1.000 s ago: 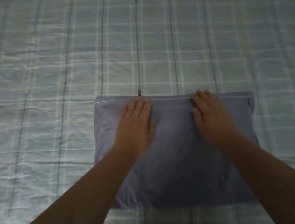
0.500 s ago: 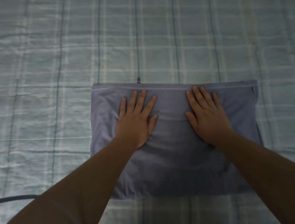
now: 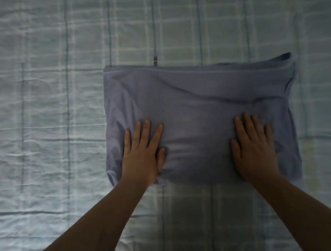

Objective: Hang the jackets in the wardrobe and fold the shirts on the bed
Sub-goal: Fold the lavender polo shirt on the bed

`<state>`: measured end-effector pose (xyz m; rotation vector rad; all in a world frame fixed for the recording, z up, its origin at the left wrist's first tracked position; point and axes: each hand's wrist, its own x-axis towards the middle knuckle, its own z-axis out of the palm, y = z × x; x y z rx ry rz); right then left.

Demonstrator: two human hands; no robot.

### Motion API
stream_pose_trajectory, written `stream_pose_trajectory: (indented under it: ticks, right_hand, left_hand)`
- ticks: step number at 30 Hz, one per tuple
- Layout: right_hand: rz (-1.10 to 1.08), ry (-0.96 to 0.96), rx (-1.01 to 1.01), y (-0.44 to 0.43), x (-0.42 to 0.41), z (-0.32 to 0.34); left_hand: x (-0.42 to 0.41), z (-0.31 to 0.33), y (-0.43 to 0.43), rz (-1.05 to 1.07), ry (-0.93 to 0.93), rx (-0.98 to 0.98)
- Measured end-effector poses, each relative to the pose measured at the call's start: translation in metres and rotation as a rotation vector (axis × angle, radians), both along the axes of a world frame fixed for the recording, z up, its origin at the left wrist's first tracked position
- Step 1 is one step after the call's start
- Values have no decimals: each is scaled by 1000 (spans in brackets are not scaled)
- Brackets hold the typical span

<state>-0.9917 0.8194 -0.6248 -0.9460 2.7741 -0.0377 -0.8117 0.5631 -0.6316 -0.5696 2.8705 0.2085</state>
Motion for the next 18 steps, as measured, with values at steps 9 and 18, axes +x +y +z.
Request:
stream_pose_trajectory:
  ticks: [9, 18]
  right_hand:
    - [-98, -22, -357, 18, -12, 31]
    - [-239, -29, -537, 16, -76, 24]
  left_hand:
    - [-42, 33, 18, -52, 285, 157]
    - [-201, 30, 95, -267, 251, 217]
